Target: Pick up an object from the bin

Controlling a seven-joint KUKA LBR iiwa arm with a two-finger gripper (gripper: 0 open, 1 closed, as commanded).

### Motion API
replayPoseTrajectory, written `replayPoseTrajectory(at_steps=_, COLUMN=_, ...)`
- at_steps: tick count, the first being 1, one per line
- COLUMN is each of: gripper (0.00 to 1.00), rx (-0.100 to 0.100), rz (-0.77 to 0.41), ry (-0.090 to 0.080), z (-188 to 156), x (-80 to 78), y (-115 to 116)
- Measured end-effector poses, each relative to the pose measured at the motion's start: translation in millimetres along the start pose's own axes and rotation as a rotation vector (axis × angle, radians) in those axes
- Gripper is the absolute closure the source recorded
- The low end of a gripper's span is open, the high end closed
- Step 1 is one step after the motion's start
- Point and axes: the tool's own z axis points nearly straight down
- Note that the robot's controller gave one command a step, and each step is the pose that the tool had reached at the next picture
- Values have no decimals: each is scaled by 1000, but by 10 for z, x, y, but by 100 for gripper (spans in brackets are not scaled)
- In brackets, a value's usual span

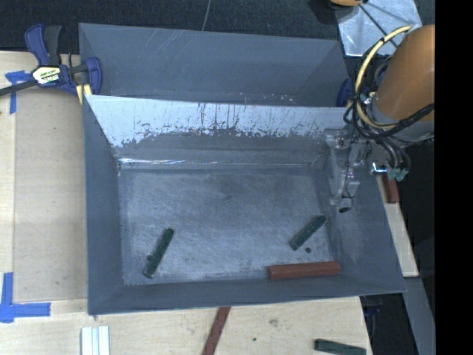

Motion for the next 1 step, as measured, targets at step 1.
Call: replayPoseTrajectory(at_steps=1, gripper=0, rx=1, rz=-2, ry=-7, z=-45, x=-8, y=6)
